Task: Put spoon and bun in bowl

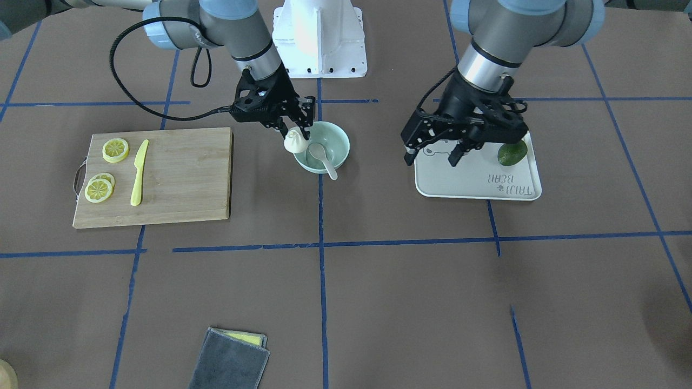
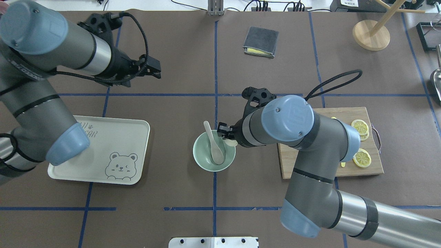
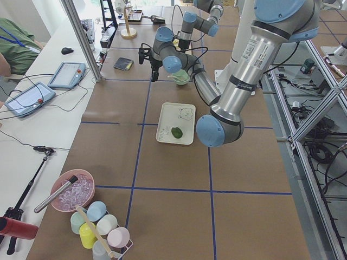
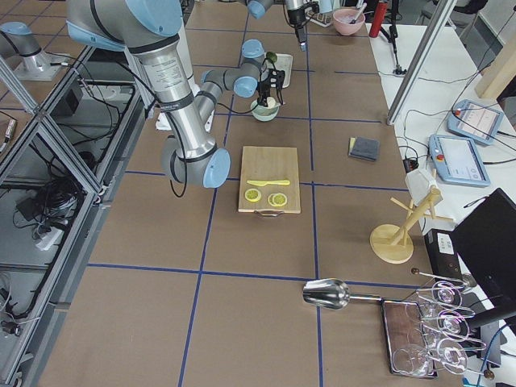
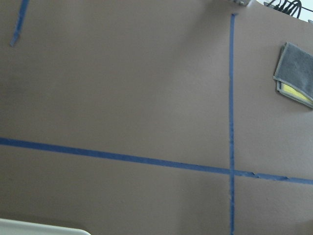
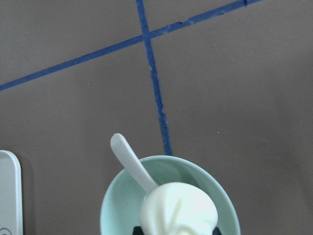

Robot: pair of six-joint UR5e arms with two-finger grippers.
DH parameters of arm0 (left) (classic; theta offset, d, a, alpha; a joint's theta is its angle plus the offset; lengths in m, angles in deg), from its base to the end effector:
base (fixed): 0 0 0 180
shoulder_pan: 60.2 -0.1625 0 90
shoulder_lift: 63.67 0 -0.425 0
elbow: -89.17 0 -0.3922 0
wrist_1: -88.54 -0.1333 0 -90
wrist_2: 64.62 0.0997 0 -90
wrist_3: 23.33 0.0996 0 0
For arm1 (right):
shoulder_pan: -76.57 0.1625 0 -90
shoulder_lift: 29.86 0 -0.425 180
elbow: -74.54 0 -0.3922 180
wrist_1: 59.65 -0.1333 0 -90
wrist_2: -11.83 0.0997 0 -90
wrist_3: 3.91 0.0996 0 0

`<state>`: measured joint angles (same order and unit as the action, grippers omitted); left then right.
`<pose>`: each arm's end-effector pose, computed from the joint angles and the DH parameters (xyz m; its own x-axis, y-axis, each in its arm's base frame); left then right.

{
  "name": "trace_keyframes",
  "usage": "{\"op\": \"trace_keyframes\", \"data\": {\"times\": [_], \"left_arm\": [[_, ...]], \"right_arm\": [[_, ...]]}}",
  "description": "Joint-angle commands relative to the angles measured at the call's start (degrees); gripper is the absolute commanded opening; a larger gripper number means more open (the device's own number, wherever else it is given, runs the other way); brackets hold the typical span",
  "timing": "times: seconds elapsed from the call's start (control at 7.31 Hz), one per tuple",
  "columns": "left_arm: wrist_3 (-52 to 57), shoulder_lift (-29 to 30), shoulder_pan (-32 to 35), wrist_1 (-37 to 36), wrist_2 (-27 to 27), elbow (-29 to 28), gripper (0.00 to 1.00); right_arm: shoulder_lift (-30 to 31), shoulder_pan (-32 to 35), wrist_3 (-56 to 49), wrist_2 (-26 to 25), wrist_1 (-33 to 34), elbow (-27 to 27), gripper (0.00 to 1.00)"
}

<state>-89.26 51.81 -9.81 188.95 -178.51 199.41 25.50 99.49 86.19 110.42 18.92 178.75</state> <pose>0.3032 -0.5121 0.2333 0.5243 -0.0486 -0.8502 0.3025 0.9439 0.1326 -0.5384 -0.3562 0.1791 0.4562 0.1947 0.8683 -0.2664 0.9609 -0.0756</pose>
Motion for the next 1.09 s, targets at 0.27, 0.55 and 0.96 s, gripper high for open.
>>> {"op": "trace_keyframes", "data": {"times": [0.27, 0.55, 0.96], "left_arm": [[21.2, -7.9, 11.1, -0.7, -2.6, -0.5, 1.0], [27.7, -8.7, 15.8, -0.7, -6.0, -3.0, 1.0], [41.5, -12.5, 22.9, -0.7, -6.3, -6.7, 1.0]], "right_arm": [[-3.2, -1.7, 0.3, -2.0, 0.1, -3.1, 1.0], [-2.9, -0.3, -0.3, -1.5, 2.5, -1.5, 1.0], [1.6, 7.5, -16.3, 3.0, 21.3, 9.9, 1.0]]}}
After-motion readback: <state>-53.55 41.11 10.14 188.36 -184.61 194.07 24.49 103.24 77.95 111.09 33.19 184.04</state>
